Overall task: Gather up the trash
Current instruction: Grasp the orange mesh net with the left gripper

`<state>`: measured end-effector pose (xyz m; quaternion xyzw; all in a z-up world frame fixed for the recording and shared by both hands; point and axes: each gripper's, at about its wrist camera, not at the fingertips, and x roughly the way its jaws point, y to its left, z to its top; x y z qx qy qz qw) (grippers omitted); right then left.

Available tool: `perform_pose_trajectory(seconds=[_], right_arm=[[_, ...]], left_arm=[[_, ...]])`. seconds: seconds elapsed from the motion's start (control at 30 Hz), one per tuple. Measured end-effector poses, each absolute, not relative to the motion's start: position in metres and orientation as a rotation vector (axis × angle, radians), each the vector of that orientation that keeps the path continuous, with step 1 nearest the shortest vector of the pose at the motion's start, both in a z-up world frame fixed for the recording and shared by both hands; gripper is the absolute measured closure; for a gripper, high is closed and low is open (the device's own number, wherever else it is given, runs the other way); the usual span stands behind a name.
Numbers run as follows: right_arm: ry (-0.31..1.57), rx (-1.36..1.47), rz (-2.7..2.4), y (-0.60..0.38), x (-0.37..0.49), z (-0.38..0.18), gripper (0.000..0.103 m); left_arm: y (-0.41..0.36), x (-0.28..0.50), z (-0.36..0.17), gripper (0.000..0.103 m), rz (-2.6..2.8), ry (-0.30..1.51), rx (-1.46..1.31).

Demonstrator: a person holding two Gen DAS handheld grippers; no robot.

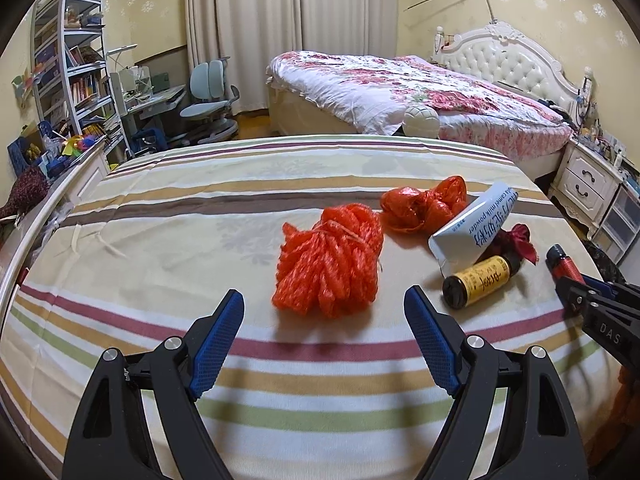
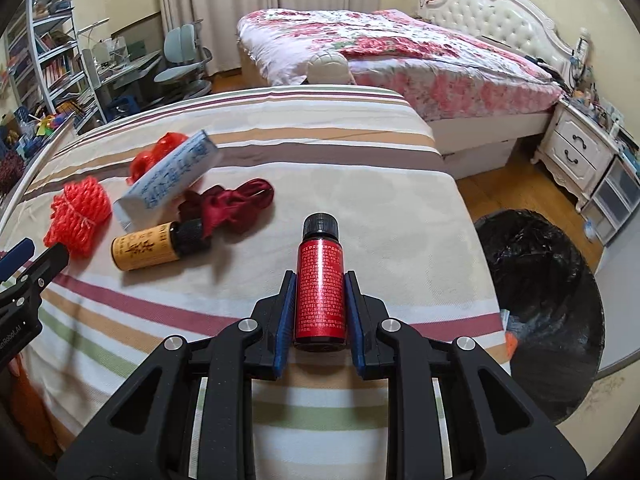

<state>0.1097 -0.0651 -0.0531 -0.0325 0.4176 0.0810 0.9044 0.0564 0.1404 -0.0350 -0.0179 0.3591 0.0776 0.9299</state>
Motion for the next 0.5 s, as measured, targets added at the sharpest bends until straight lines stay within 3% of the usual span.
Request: perform_pose_trajectory(seconds=[0.3, 0.43, 0.5], right_arm=[[0.864, -0.069, 0.182, -0.066, 0.121, -0.054, 0.080], [0.865, -0.061, 0.186, -0.067, 0.122, -0.054, 0.080], [0.865, -0.060, 0.186, -0.068, 0.121, -0.054, 0.080]], left_arm=[[0.150, 0.081, -0.038, 0.023, 0.137, 0.768, -0.065], [0.156, 0.086, -0.042, 0.043, 0.105, 0.804, -0.103], [0.157, 0.084, -0.043, 0.046, 0.093, 0.805, -0.115]])
